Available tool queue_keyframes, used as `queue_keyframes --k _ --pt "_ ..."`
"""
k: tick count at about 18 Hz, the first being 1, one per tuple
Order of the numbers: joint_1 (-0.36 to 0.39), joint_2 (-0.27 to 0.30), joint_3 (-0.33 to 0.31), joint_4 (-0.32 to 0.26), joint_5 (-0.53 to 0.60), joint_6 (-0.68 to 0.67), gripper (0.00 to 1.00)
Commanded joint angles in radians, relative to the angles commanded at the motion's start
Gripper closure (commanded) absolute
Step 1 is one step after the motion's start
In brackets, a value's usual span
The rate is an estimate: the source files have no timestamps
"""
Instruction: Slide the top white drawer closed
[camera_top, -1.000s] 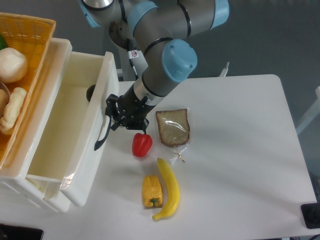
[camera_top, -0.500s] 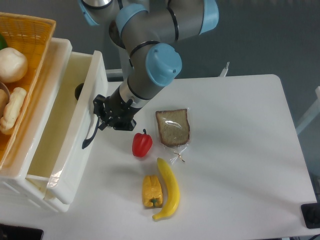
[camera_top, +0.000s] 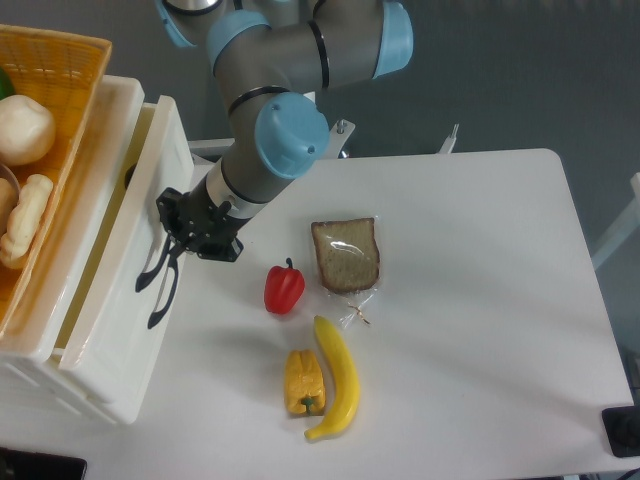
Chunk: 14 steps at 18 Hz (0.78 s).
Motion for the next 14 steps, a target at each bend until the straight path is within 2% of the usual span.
queue_keyframes --k 7,8,9,11,12,14 --pt "-0.012 -0.003 0.003 0.000 -0.011 -0.003 1.00" --pt "-0.005 -0.003 0.005 0.002 -0.012 -0.002 0.92" --pt "0.008 -0.002 0.009 0.008 -0.012 0.000 0.72" --pt "0.055 -0.002 0.012 0.035 -0.011 0.000 0.15" --pt "0.080 -0.002 0.017 0.049 -0.009 0.001 0.00" --pt "0.142 0.000 0.023 0.073 -0.008 0.006 0.00"
